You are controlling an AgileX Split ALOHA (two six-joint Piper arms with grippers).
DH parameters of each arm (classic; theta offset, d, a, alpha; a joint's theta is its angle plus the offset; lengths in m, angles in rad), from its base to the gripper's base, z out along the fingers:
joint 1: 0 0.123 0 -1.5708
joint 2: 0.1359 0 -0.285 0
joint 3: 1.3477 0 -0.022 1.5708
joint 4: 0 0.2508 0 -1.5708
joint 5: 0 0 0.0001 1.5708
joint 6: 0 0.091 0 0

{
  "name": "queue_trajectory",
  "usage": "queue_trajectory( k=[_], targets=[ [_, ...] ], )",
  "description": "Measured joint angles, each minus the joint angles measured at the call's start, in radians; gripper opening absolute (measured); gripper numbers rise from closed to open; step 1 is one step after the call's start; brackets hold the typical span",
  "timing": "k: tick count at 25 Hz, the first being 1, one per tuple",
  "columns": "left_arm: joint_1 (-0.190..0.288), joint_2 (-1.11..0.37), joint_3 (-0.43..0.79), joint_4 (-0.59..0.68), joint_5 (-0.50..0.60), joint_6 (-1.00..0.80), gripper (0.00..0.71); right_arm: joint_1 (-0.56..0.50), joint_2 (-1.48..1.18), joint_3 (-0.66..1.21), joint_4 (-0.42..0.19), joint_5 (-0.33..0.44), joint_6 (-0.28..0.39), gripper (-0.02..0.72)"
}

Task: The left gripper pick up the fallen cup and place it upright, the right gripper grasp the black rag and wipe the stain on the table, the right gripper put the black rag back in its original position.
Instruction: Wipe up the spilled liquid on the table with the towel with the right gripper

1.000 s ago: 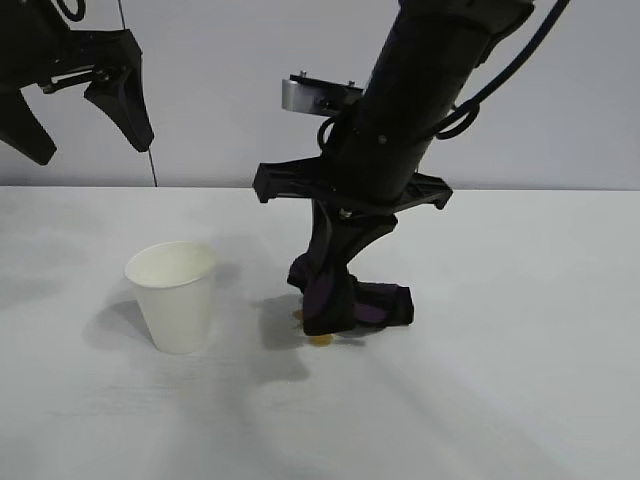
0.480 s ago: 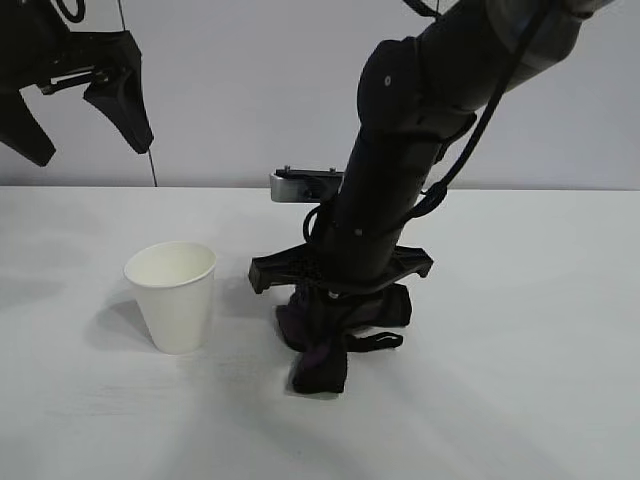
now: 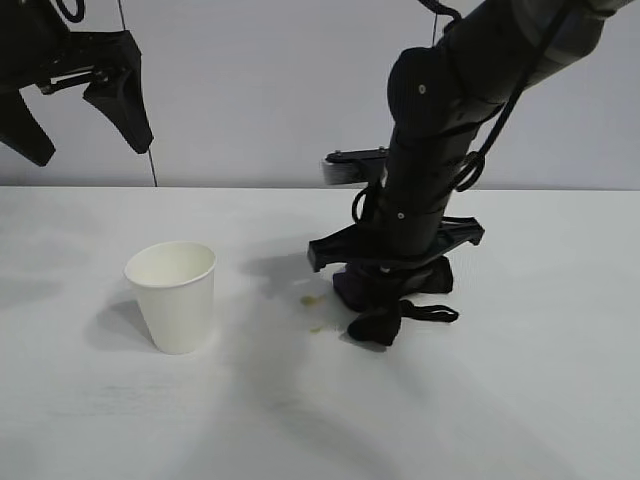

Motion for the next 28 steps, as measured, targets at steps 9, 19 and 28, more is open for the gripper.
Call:
queue_trajectory(
  k=[9,19,28],
  targets=[
    [0.0,0.0,0.0,0.0,0.0,0.0,0.693,0.114,0.003,-0.001,0.163,0.0,-0.068,0.041],
    [0.0,0.0,0.0,0.0,0.0,0.0,0.693,0.173,0.025,-0.007,0.186,-0.04,-0.046,0.041],
    [0.0,0.0,0.0,0.0,0.001,0.0,0.693,0.047,0.082,-0.11,0.133,-0.052,-0.011,0.041]
  ],
)
